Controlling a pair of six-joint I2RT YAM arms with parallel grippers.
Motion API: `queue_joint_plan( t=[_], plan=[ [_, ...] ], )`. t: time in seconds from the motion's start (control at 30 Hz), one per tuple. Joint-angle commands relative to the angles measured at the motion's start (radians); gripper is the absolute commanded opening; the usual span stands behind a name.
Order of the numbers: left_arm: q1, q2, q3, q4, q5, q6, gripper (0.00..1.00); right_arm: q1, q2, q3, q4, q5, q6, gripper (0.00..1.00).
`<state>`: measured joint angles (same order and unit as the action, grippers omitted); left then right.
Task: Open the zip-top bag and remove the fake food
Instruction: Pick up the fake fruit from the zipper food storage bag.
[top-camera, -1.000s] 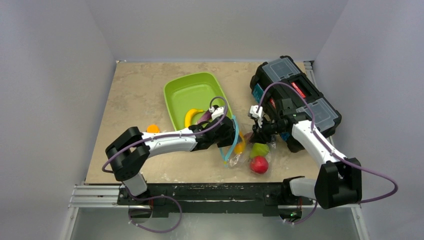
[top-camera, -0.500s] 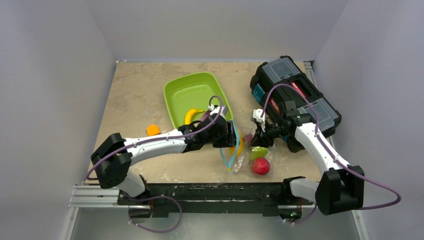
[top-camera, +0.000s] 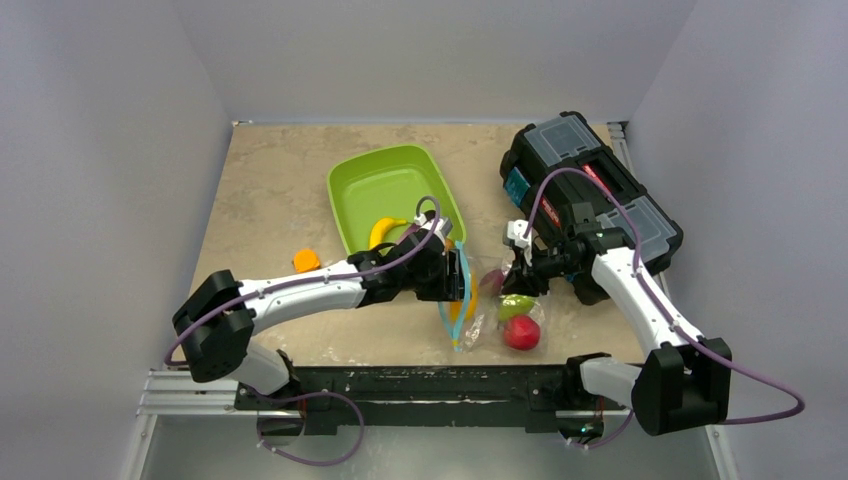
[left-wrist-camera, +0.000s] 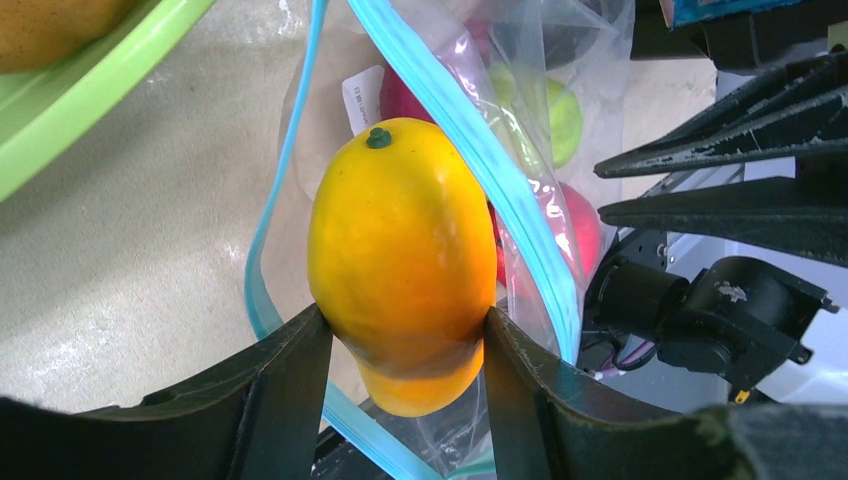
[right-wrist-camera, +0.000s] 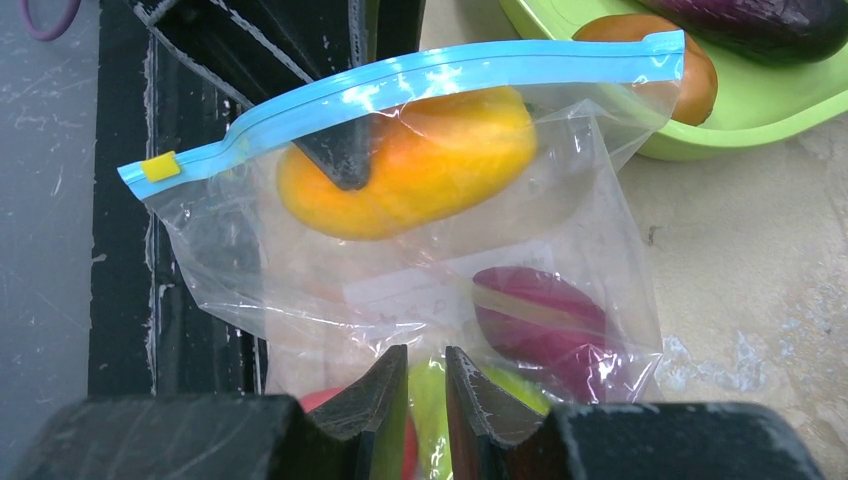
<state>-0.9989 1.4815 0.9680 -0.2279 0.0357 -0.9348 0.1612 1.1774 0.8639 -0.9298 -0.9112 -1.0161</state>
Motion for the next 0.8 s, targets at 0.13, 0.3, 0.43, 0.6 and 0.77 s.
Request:
queue_joint_plan(
  t=[0.13, 0.3, 0.43, 0.6, 0.77],
  plan=[
    [0.036, -0.031, 0.023, -0.006, 0.133, 0.084, 0.00, -0.006, -0.009, 0.041, -0.020, -0.020, -0.028, 0.20],
    [0.060, -0.015, 0.056, -0.046, 0.198, 0.134, 0.00, -0.006, -0.010, 0.037, -0.021, -0.020, -0.034, 0.20],
    [0.081, -0.005, 0.080, -0.081, 0.239, 0.176, 0.00, -0.007, -0.014, 0.032, -0.020, -0.020, -0.036, 0.20],
    [0.100, 0.017, 0.122, -0.146, 0.284, 0.236, 0.00, -0.006, -0.019, 0.026, -0.017, -0.021, -0.038, 0.20],
    [0.118, 0.018, 0.134, -0.187, 0.304, 0.279, 0.00, -0.006, -0.024, 0.024, -0.017, -0.021, -0.039, 0.20]
  ],
)
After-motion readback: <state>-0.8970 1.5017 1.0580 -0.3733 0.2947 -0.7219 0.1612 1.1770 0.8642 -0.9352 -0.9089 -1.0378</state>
